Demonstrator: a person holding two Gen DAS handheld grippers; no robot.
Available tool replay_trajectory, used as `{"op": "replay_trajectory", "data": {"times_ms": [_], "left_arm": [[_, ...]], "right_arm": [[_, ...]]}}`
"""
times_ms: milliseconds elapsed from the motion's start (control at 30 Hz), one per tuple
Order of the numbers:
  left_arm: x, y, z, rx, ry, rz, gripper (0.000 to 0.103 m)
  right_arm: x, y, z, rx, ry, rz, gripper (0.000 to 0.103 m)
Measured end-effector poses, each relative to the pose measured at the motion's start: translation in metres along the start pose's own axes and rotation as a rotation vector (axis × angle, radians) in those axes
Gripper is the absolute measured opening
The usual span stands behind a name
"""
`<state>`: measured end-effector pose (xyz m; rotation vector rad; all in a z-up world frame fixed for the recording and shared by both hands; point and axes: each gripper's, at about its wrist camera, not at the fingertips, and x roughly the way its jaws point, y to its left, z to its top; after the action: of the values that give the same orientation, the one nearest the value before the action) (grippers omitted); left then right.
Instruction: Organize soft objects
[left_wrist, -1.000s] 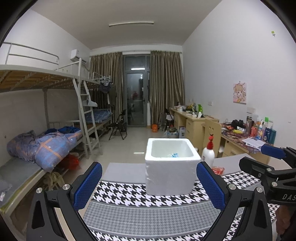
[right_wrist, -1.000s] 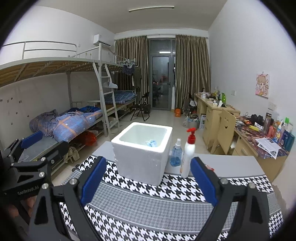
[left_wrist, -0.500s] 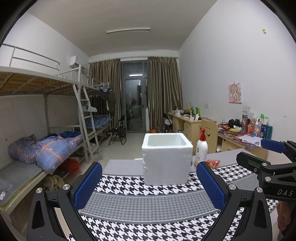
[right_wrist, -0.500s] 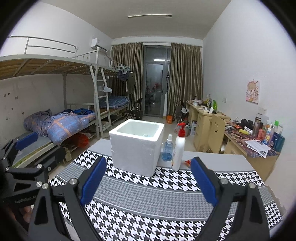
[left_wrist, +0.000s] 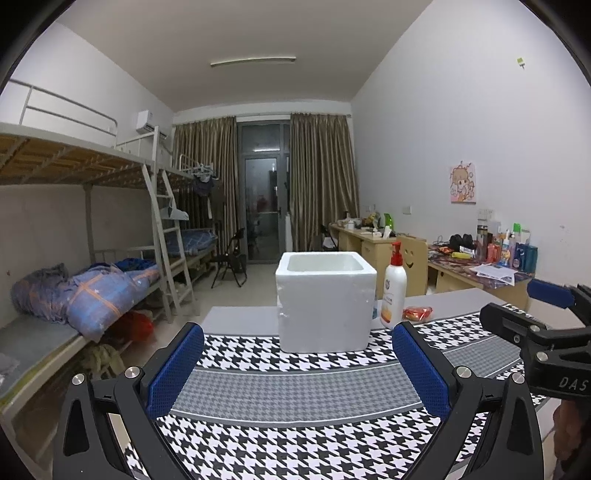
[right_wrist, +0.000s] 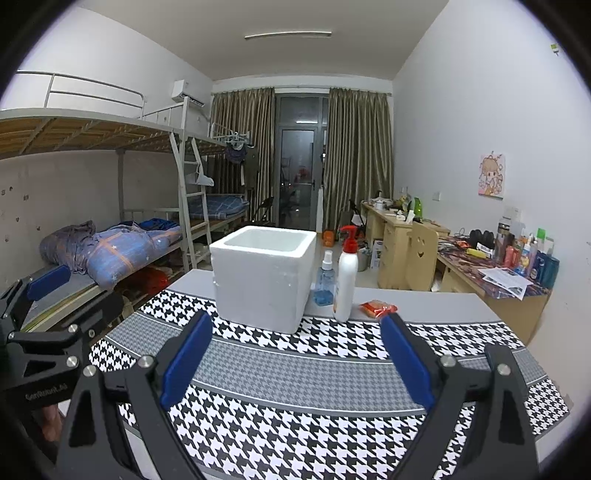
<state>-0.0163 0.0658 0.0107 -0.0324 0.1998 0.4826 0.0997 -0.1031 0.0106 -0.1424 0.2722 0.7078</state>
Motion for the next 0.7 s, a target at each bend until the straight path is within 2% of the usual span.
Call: {"op": "replay_trajectory", "data": {"times_ms": [333, 700], "left_arm": [[-0.004, -0.001, -0.017, 0.004, -0.006, 0.008, 0.102], [-0.007, -0.008, -0.026, 0.010, 0.016, -0.018, 0.102]], "right_arm": [[-0.001, -0.004, -0.023, 0.021, -0.007, 0.004, 0.100], [-0.008, -0.005, -0.039, 0.038, -0.011, -0.009, 0.102]]}}
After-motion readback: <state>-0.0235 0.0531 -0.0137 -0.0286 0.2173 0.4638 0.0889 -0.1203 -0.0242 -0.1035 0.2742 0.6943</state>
